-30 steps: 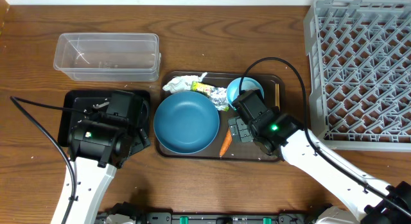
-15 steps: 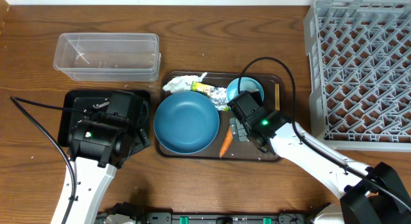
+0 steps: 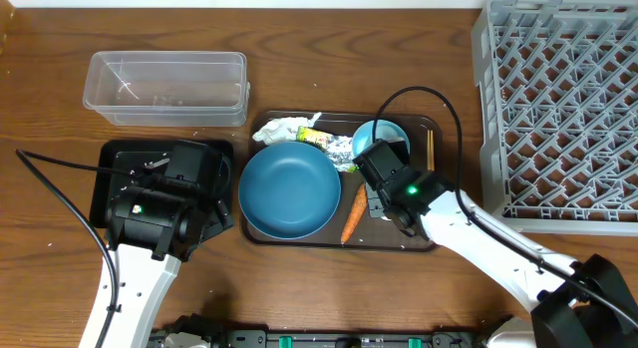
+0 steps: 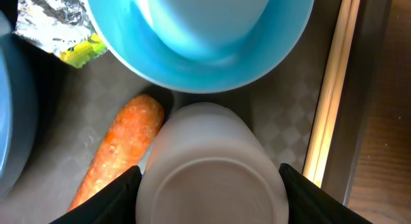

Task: Sort waste into correct bins and load items into the dishwasher rack
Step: 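Carry the white cup with the right gripper into the dish rack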

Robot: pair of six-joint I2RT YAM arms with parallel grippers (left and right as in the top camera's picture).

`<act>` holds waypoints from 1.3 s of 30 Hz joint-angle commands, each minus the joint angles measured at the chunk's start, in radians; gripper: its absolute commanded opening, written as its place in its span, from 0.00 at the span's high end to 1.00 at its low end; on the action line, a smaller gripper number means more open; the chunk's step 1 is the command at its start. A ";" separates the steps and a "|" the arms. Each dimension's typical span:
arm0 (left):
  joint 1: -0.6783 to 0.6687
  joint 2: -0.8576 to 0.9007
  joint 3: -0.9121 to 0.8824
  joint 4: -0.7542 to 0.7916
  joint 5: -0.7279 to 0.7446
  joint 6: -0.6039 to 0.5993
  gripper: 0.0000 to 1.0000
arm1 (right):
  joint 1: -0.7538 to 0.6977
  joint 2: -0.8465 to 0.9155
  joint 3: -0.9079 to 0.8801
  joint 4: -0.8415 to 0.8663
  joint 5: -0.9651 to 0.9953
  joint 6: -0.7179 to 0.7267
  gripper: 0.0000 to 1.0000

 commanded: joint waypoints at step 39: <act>0.005 -0.002 0.010 -0.003 -0.009 -0.013 0.02 | -1.117 -0.086 0.406 0.066 -0.219 -0.397 0.39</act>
